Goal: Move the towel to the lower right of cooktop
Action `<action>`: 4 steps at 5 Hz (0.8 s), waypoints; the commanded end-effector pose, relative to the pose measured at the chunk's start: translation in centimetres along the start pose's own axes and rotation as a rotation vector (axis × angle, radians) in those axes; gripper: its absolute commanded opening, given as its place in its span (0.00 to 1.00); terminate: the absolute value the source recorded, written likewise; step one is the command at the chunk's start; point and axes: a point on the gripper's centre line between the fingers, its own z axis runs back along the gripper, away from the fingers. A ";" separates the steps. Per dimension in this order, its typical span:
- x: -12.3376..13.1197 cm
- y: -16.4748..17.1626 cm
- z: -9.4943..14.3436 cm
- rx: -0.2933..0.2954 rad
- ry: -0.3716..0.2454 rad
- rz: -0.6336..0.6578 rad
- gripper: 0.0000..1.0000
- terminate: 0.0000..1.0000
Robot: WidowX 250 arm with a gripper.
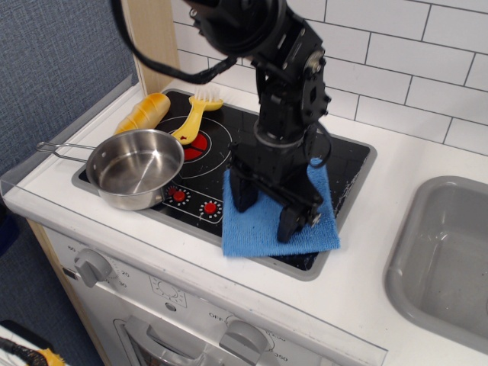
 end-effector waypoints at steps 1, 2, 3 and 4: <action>-0.9 -1.1 1.0 -0.001 -0.029 -0.069 1.00 0.00; 0.0 -0.6 3.2 -0.025 -0.105 -0.058 1.00 0.00; 0.2 0.1 6.8 -0.050 -0.213 -0.029 1.00 0.00; -0.5 1.1 8.9 -0.058 -0.270 -0.012 1.00 0.00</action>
